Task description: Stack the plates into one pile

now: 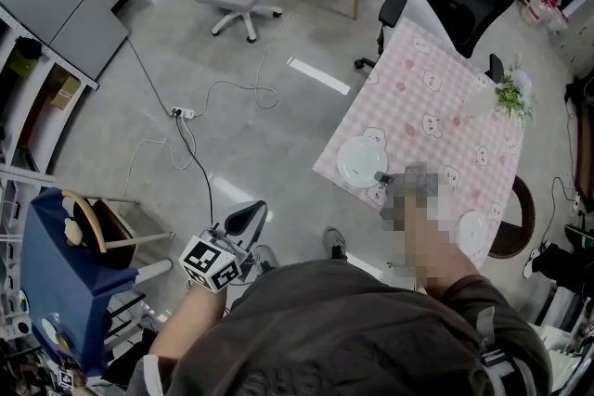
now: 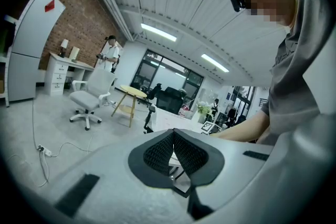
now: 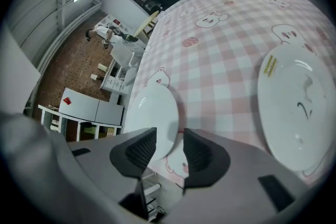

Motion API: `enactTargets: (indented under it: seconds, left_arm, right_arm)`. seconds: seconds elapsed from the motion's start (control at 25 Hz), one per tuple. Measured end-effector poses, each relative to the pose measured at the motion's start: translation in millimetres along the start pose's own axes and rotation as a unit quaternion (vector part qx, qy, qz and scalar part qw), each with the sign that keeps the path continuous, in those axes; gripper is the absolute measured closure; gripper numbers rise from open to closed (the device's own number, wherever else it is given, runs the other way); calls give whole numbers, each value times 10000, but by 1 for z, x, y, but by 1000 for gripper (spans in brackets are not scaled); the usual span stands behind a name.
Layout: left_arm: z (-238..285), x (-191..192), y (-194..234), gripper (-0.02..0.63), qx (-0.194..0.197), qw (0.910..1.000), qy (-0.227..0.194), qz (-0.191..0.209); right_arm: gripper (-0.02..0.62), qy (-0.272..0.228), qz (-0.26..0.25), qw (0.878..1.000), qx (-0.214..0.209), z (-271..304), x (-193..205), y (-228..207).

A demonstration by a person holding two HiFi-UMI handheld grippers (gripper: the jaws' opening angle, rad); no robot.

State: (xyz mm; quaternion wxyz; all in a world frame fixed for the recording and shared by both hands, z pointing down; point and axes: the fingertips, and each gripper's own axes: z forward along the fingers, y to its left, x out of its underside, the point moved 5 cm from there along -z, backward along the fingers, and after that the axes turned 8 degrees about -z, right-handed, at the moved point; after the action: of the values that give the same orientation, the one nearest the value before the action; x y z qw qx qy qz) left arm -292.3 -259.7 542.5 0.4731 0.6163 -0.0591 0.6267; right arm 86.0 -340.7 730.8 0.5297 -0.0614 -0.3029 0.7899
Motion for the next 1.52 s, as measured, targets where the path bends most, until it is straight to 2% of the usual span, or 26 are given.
enactTargets:
  seconds: [0.08,0.24,0.36,0.4,0.44,0.88,1.16,1.52]
  left_arm:
    - [-3,0,1,601,-26,10000,9,-24]
    - [-7,4,4,601,-61,10000,0,-78]
    - [-6,5,7,601,-82,9999,16,-110]
    - [-5,4,7,601,-84,9999,22,-105]
    - [-6,3,7,601,-85,9999,25,-100]
    - [-10,2,8,601,-113,9999,33,-119]
    - [-5,6,3,601,-46,9999,64,-101]
    - [7,5,-6,601,142,9998,161,-24]
  right_arm:
    - [443,57,-73,9999,135,0,-1,0]
    - [509,157,-229,9986,443,1,-2,-4]
    - [520,170,-205,9983,513,3,-5,-6]
    - [556,162,-186,9984,514,4,-5,-5]
    - [559,147,-169,9985,496,4,-6,-5]
    - [595,-153,209,9988,-404,-12,2,-8]
    - [601,-359,68,9954,-889,-31,0,-4]
    - [603,-449,-22,9926,-1131,-66,2,-16]
